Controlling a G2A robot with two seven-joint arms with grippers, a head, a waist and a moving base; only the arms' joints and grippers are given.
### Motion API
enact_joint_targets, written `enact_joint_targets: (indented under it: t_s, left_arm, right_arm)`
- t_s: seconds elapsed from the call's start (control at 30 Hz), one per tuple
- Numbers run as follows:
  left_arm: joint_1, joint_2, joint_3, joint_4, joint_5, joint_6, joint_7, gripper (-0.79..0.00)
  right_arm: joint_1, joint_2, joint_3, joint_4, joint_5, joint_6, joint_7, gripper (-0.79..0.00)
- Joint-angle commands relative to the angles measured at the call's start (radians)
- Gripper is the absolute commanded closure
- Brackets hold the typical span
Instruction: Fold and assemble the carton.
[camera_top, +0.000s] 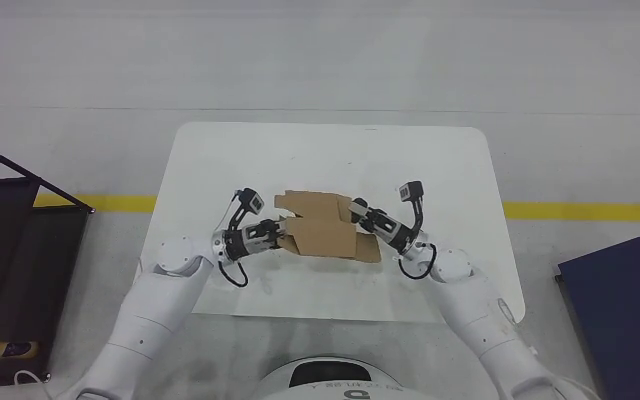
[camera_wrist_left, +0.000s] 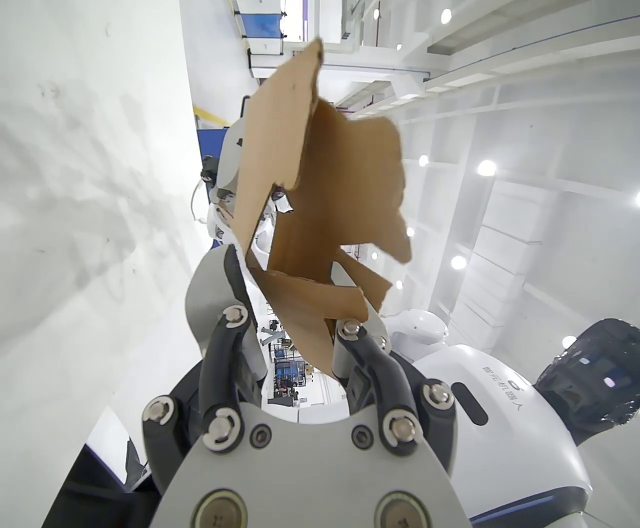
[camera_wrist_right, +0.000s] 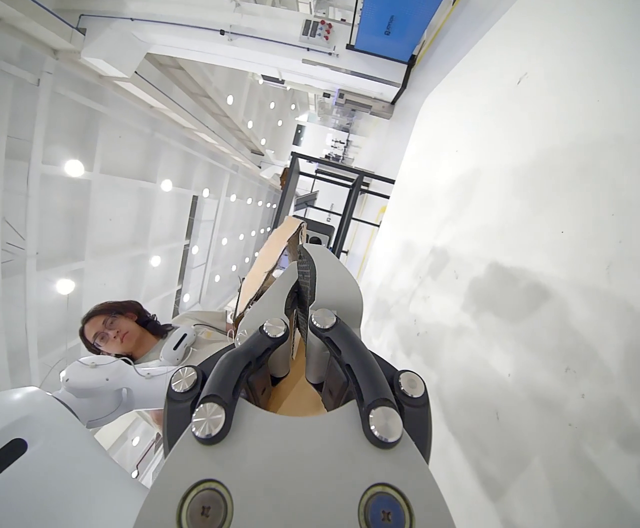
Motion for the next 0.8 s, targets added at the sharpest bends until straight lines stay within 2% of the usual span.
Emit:
enact_joint_targets:
  t_s: [0.0,0.23,0.47,0.6,0.77]
  left_arm:
    - [-0.001,0.001,0.003,0.003,0.034,-0.001,0.000,-0.311]
    - [0.004,0.004,0.006,0.004,0.068,-0.005,0.005,-0.296]
    - [0.018,0.008,-0.010,0.007,0.033,-0.009,-0.016,-0.292]
    - [0.032,0.013,-0.009,0.008,0.040,0.009,-0.055,-0.320]
    - [0.041,0.013,-0.009,0.004,0.043,0.007,-0.043,-0.317]
  right_arm:
    - [-0.002,0.001,-0.002,-0.007,-0.020,0.006,-0.010,0.000]
    - [-0.011,0.004,0.002,-0.025,-0.052,0.014,-0.041,0.000]
    - [-0.021,0.011,0.029,-0.030,0.013,-0.003,-0.016,0.000]
    - [-0.023,0.014,0.036,-0.031,0.025,-0.007,-0.004,0.000]
    - [-0.019,0.015,0.027,-0.032,-0.004,-0.003,-0.009,0.000]
